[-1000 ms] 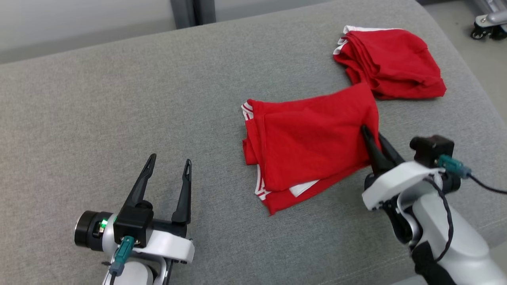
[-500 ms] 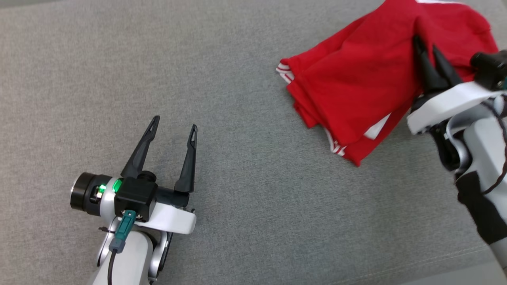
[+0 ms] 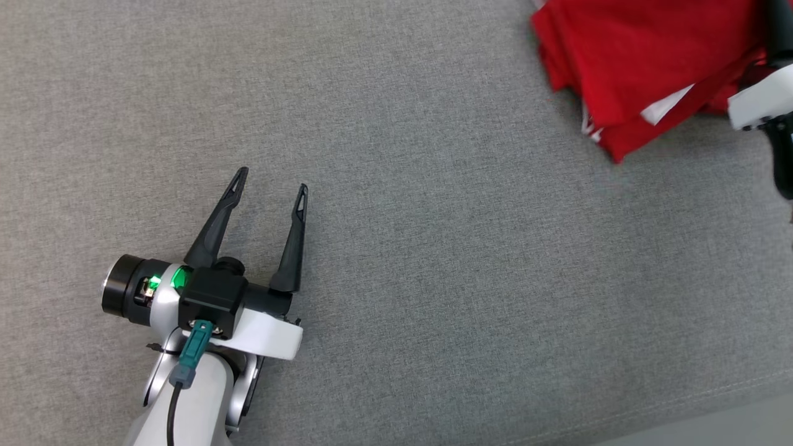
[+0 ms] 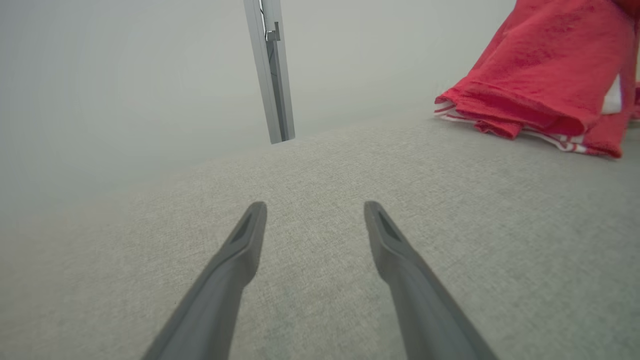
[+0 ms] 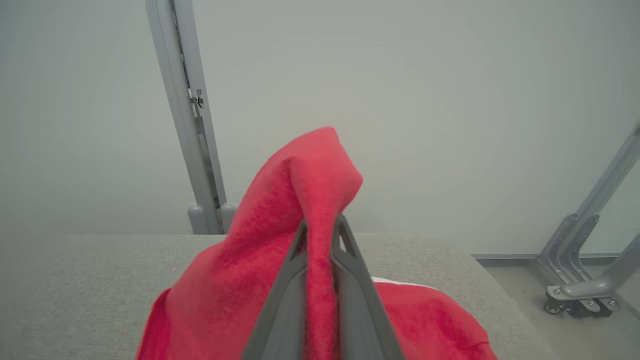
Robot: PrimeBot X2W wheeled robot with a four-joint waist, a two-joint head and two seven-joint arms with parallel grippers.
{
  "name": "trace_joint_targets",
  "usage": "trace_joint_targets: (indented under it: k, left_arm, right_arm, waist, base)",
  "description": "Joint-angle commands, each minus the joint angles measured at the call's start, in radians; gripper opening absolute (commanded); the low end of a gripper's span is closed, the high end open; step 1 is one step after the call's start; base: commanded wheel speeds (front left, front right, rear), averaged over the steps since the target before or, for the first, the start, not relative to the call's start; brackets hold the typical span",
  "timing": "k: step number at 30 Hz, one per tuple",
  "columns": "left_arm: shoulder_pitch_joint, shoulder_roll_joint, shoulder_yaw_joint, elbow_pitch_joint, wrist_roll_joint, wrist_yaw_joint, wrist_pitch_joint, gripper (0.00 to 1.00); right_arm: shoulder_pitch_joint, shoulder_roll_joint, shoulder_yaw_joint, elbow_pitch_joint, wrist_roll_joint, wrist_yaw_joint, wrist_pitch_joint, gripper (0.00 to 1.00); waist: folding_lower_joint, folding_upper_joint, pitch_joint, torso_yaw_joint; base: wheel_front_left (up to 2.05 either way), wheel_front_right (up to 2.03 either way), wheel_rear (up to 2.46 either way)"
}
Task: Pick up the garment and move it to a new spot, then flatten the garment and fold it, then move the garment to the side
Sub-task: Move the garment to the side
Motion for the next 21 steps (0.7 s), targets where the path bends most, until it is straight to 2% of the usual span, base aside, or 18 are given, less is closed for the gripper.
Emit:
trace_joint_targets:
  k: [1,7,16,18,21]
  left_arm:
    - [-0.021,0.009,0.000,-0.005,0.008,-0.001,0.000,1.00]
    - [-0.025,0.020,-0.008,-0.022,0.008,-0.003,0.012,1.00]
    - [-0.042,0.030,-0.030,-0.042,0.017,-0.007,0.033,1.00]
    - [-0.048,0.034,-0.033,-0.049,0.019,-0.008,0.040,1.00]
    - [-0.051,0.036,-0.035,-0.055,0.019,-0.007,0.042,1.00]
  right_arm:
    - [-0.012,-0.012,-0.009,0.001,-0.002,0.000,-0.001,0.00]
    - [-0.021,-0.055,-0.023,0.051,-0.008,0.000,-0.001,0.00]
    - [-0.077,-0.141,0.013,0.229,-0.021,0.000,-0.001,0.00]
    - [-0.097,-0.165,0.013,0.262,-0.040,0.000,-0.001,0.08]
    - [-0.111,-0.181,0.022,0.294,-0.068,0.000,-0.001,0.12]
  waist:
    - [0.0000,0.0000,0.004,-0.004]
    - [0.0000,0.0000,0.016,-0.004]
    - [0.0000,0.0000,0.051,0.040]
    - [0.0000,0.0000,0.058,0.052]
    - [0.0000,0.0000,0.063,0.063]
  base:
    - [0.00,0.00,0.00]
    - [0.00,0.00,0.00]
    - [0.00,0.00,0.00]
    - [0.00,0.00,0.00]
    - [0.00,0.00,0.00]
